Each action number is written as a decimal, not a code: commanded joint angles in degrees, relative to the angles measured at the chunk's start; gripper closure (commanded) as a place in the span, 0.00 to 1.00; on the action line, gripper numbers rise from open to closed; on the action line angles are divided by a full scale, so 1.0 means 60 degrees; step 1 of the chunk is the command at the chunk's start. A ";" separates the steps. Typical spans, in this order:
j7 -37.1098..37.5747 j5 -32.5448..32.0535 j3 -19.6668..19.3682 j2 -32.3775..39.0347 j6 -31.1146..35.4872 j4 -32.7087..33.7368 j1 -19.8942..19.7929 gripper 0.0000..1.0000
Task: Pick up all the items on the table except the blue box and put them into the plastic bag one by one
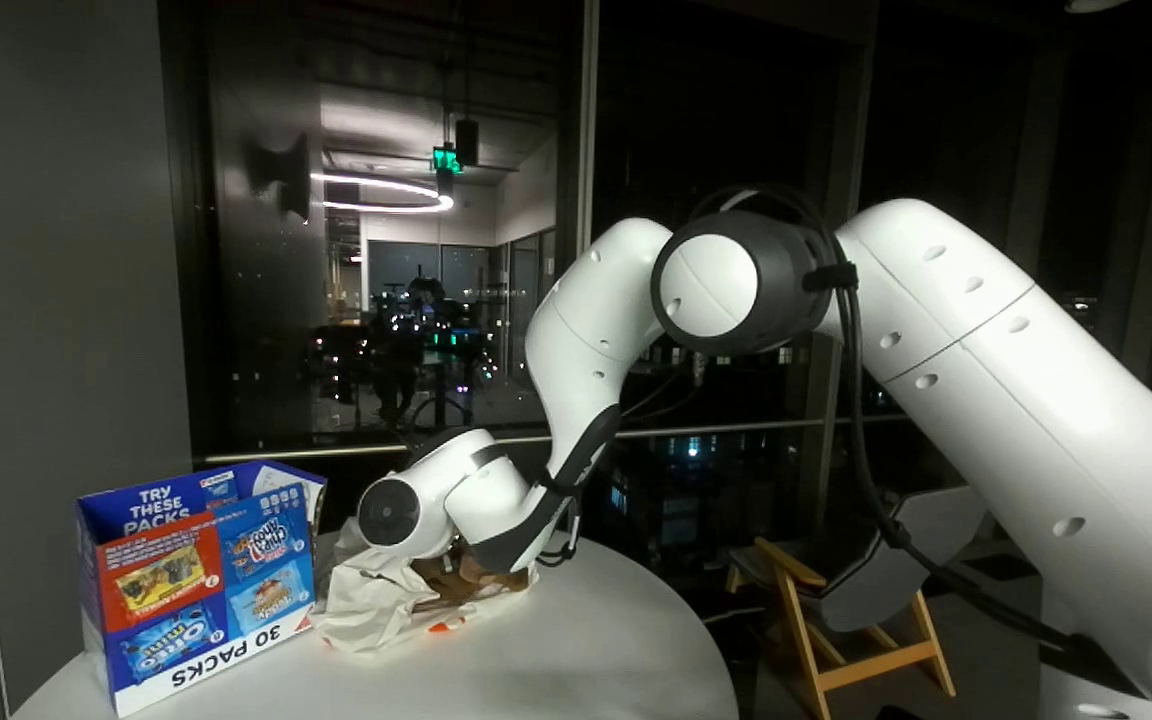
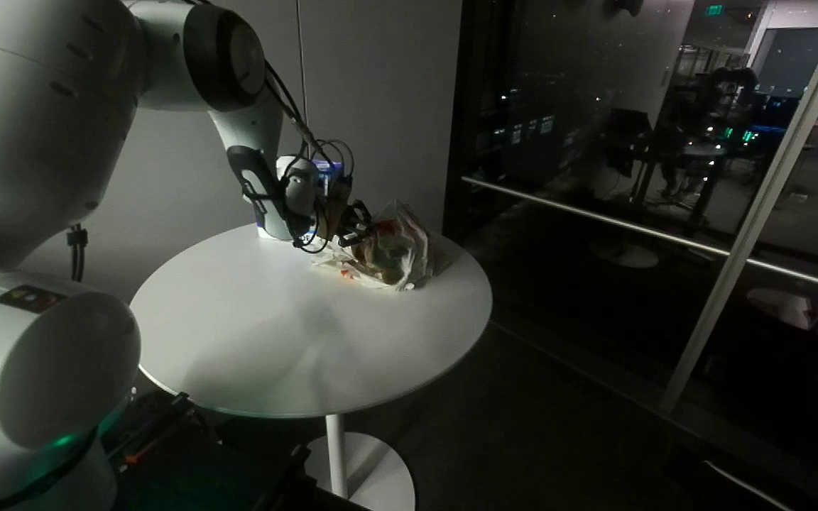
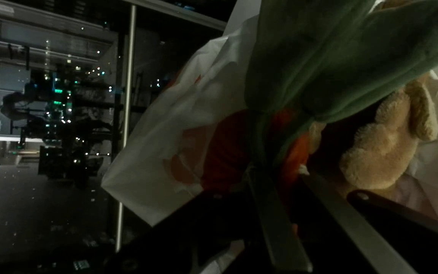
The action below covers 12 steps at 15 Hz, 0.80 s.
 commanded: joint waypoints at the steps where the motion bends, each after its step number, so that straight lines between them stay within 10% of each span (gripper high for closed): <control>1: 0.0438 -0.1126 0.0245 0.0483 -0.0203 0.0716 -0.0158 0.90; 3: 0.0381 -0.1166 0.0411 0.0654 -0.0201 0.0838 -0.0351 0.90; 4: 0.0336 -0.1128 0.0477 0.0705 -0.0184 0.0850 -0.0425 0.60; 12: 0.0418 -0.1303 0.0916 0.0361 0.0180 0.0518 -0.0633 0.08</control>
